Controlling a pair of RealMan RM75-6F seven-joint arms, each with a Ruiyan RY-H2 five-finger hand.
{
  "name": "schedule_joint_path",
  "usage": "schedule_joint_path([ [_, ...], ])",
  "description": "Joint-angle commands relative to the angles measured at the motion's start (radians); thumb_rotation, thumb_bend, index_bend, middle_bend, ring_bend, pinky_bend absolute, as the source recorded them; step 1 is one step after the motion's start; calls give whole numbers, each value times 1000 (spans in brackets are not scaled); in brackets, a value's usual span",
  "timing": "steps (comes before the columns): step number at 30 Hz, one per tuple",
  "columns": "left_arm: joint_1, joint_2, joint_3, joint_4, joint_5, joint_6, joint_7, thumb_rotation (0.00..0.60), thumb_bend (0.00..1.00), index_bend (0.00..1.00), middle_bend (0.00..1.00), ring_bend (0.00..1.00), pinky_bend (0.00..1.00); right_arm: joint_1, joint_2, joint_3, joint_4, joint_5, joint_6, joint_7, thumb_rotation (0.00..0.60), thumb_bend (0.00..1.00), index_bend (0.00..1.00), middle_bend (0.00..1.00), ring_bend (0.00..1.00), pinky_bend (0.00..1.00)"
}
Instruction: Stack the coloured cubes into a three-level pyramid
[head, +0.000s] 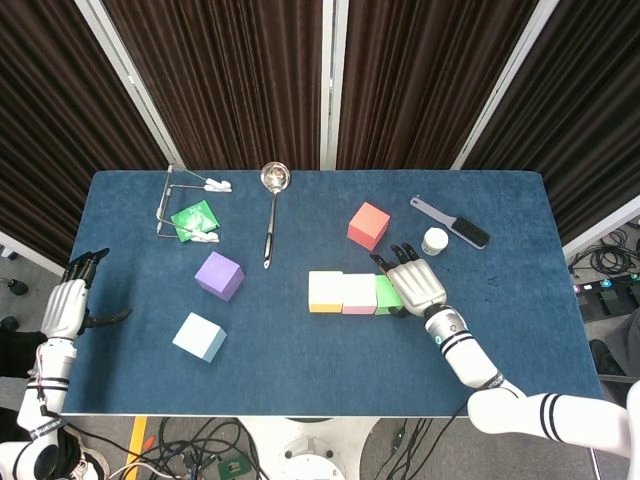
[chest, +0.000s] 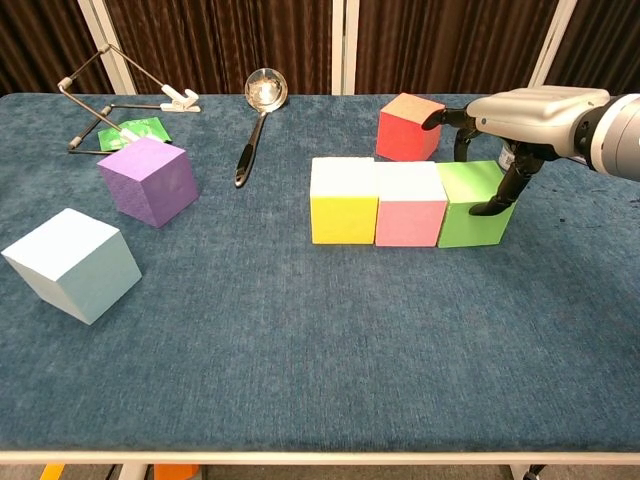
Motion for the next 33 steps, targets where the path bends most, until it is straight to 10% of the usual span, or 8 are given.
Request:
schedule_joint_path([
  [1,0,-1,1,3,-1,-2,-1,600,103,92,95,0,46,2,-1,1,1,2,2,-1,600,166,0,479,0,0],
  [20,0,-3,2,8,-1,-5,0,600,104,92,94,0,46,7,-17,-3,14,11,11,0,600,152,0,447,0,0],
  [33,1,-2,2,4,-1,-4,4,600,104,92,95,0,46,-1,-3,-1,5,6,11,26,600,34,0,116,0,0],
])
